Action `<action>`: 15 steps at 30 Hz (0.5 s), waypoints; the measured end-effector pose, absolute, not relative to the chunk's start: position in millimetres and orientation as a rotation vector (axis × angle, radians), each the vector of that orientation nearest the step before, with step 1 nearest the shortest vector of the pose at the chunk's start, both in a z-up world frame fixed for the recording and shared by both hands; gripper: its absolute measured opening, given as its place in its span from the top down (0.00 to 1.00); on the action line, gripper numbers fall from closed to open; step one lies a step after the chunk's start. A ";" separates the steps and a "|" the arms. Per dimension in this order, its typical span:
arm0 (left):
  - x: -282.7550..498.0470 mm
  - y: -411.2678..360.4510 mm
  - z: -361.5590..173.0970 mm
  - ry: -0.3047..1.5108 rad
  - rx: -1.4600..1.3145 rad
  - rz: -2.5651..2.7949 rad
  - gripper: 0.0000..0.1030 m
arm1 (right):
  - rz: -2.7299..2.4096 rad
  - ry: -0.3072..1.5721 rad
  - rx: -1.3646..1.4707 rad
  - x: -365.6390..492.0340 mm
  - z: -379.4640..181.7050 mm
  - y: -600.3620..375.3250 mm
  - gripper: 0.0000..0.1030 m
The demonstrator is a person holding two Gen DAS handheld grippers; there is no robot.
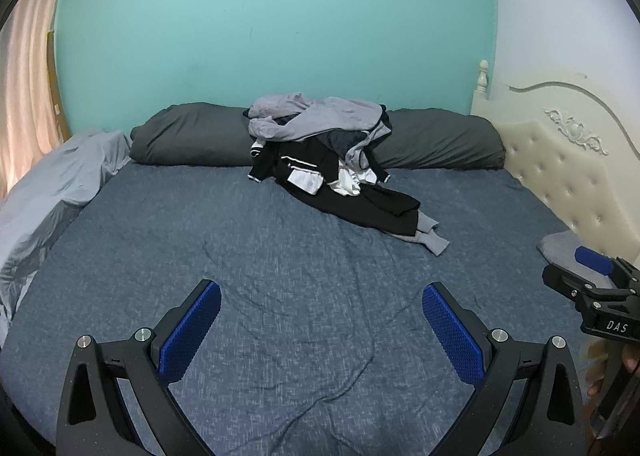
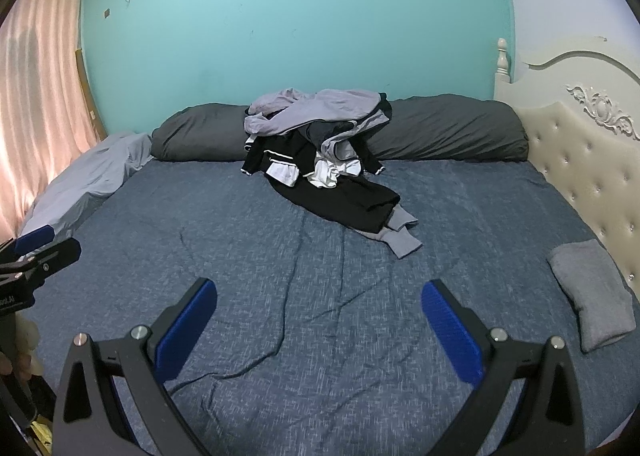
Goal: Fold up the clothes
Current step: 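Move the right tool toward the clothes pile and reach into it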
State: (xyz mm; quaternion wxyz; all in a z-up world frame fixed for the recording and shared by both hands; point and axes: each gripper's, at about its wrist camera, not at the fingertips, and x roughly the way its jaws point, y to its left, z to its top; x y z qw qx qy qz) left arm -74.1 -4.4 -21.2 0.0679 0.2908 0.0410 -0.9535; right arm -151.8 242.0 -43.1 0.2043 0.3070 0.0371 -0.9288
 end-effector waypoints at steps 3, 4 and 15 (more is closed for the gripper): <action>-87.8 -10.2 -25.4 0.114 0.870 -2.872 0.00 | -2.588 0.106 0.868 -167.0 -48.6 238.4 0.00; -94.0 -12.6 -26.8 0.111 0.864 -2.872 0.00 | -2.586 0.106 0.869 -175.0 -50.7 236.0 0.00; -182.5 -57.4 -59.1 0.175 0.814 -2.859 0.00 | -2.585 0.087 0.860 -268.7 -82.2 210.6 0.00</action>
